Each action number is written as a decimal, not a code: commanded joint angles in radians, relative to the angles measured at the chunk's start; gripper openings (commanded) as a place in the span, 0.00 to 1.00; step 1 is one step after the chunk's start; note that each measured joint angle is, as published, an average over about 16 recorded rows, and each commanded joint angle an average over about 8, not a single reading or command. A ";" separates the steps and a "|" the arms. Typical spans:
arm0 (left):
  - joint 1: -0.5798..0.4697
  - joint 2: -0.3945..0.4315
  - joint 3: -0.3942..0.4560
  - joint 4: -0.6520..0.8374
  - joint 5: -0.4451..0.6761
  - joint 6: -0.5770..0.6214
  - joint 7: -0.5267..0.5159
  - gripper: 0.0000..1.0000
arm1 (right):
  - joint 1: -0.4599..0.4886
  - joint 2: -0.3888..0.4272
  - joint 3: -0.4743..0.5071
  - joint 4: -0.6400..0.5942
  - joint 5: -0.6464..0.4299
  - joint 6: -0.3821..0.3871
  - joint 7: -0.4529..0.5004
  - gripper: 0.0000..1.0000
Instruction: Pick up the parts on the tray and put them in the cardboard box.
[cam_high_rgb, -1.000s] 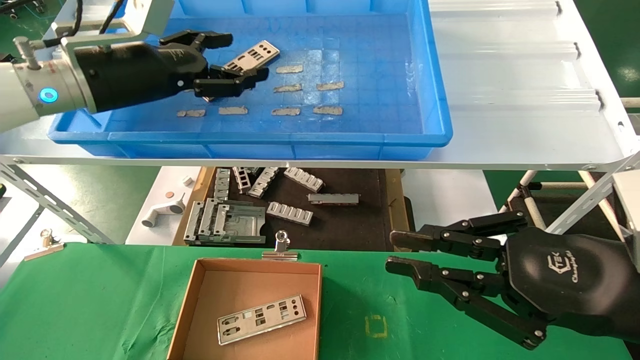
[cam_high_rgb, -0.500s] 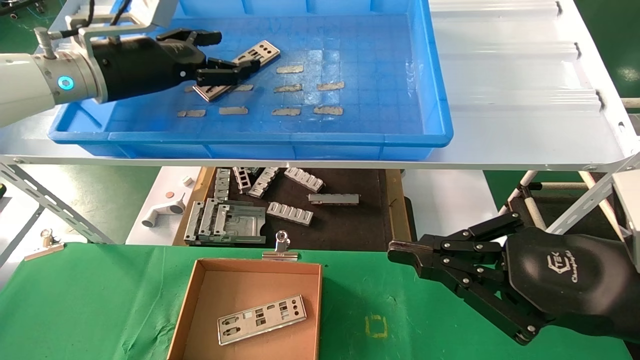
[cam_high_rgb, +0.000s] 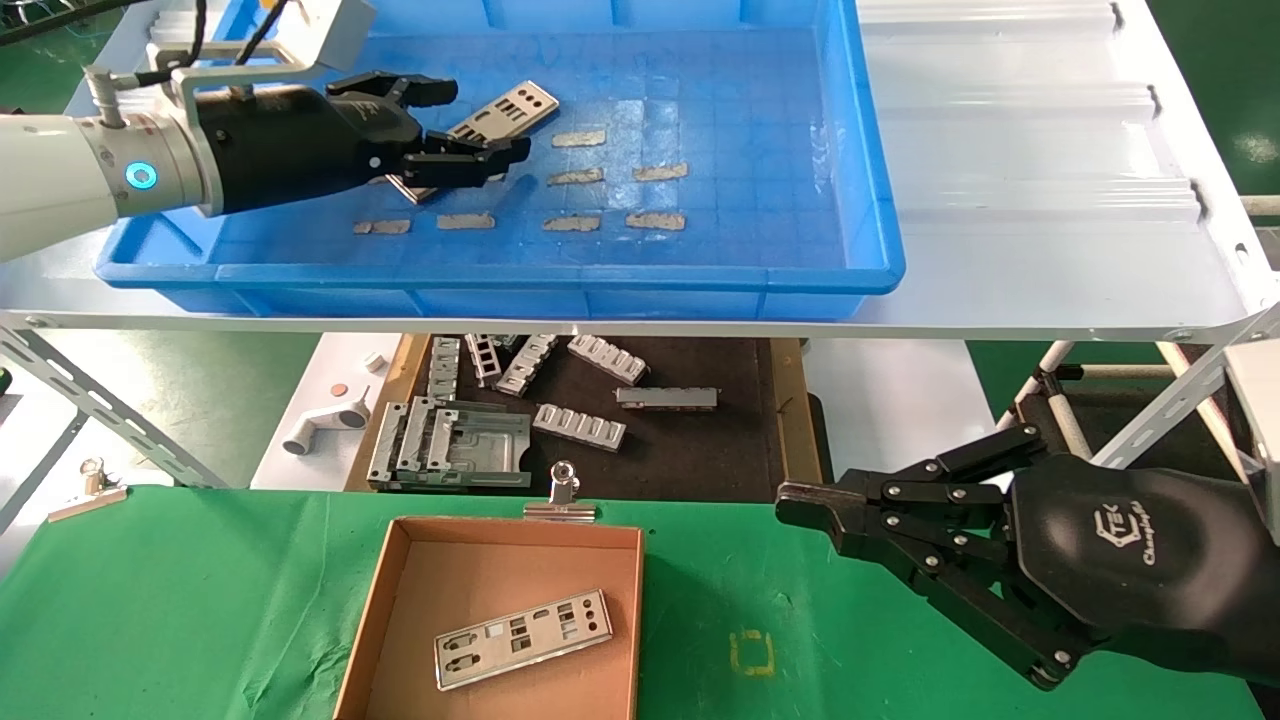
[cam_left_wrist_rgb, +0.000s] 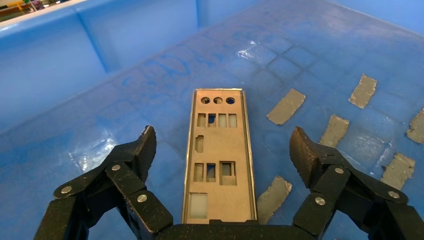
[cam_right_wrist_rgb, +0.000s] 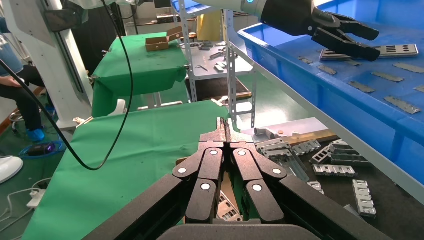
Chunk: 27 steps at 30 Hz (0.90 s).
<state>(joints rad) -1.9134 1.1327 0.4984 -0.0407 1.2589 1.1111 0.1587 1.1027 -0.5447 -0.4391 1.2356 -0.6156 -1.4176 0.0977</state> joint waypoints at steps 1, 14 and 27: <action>-0.004 0.001 -0.001 0.004 -0.001 0.000 0.003 0.00 | 0.000 0.000 0.000 0.000 0.000 0.000 0.000 0.00; -0.003 0.011 -0.003 0.025 -0.004 -0.004 0.016 0.00 | 0.000 0.000 0.000 0.000 0.000 0.000 0.000 0.00; -0.006 0.010 -0.003 0.029 -0.004 -0.010 0.034 0.00 | 0.000 0.000 0.000 0.000 0.000 0.000 0.000 0.00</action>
<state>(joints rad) -1.9196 1.1419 0.4954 -0.0125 1.2550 1.1016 0.1931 1.1027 -0.5447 -0.4391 1.2356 -0.6156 -1.4176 0.0977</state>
